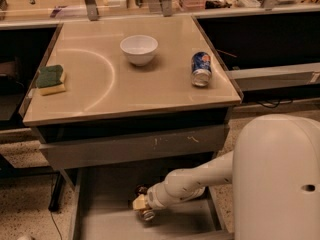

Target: Place orange can into middle drawer

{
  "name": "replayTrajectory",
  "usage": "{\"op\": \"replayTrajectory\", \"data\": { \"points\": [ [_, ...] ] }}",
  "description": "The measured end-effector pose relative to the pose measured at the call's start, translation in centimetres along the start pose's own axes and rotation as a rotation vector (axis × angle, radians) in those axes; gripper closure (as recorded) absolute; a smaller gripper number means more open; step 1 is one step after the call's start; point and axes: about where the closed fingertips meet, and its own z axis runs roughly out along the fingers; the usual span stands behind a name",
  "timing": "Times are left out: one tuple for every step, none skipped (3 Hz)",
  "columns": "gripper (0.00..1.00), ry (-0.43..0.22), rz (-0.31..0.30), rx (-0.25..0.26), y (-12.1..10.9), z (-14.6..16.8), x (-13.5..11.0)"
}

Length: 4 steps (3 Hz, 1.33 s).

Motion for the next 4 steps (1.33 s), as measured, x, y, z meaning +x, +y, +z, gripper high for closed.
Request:
{"op": "replayTrajectory", "data": {
  "points": [
    [1.00,0.020,0.003,-0.005,-0.05,0.88,-0.01],
    [1.00,0.041,0.024,-0.005,-0.20,1.41,0.06],
    [0.82,0.042,0.024,-0.005,-0.20,1.42,0.07],
    [0.59,0.042,0.024,-0.005,-0.20,1.42,0.07]
  ]
}}
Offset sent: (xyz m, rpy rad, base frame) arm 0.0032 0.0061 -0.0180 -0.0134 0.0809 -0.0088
